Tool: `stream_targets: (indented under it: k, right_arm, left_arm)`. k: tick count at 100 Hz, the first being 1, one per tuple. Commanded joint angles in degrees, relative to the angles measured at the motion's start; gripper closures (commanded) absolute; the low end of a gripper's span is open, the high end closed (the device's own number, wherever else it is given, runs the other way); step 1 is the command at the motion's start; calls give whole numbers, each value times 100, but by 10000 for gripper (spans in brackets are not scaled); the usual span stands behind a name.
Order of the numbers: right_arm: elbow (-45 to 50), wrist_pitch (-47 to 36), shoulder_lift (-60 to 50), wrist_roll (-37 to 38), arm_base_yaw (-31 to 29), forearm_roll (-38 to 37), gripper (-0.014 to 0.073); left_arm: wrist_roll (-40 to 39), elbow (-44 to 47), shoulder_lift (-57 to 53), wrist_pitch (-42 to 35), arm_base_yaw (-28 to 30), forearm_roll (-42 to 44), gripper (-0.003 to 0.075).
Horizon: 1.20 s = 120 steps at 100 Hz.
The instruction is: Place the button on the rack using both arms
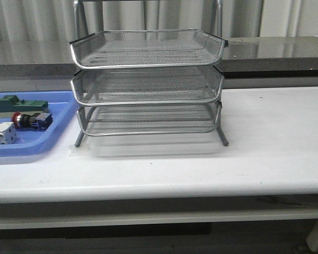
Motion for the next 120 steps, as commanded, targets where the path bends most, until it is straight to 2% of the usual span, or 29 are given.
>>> stream_targets:
  k: [1, 28, 42, 53, 78, 93, 120]
  right_arm:
    - [-96, -471, -105, -47, -34, 7, 650]
    - [-96, -471, -105, -47, -34, 7, 650]
    - [-95, -882, -105, -47, -34, 7, 650]
    - [-171, -845, -105, -47, -34, 13, 650]
    - [-1353, 723, 231, -47, -34, 19, 650]
    - [-2306, 1582, 1029, -47, -34, 19, 650]
    - [-3466, 2352, 2670, -47, -34, 23, 650]
  left_arm:
    - [-62, 270, -201, -492, 0, 1, 741]
    - [-62, 270, -201, -492, 0, 1, 741]
    - [-62, 270, -201, -492, 0, 1, 741]
    - [-62, 270, -201, -492, 0, 1, 741]
    - [-62, 270, -201, -492, 0, 1, 741]
    - [-62, 270, -201, -492, 0, 1, 741]
    - [-62, 270, -201, -492, 0, 1, 741]
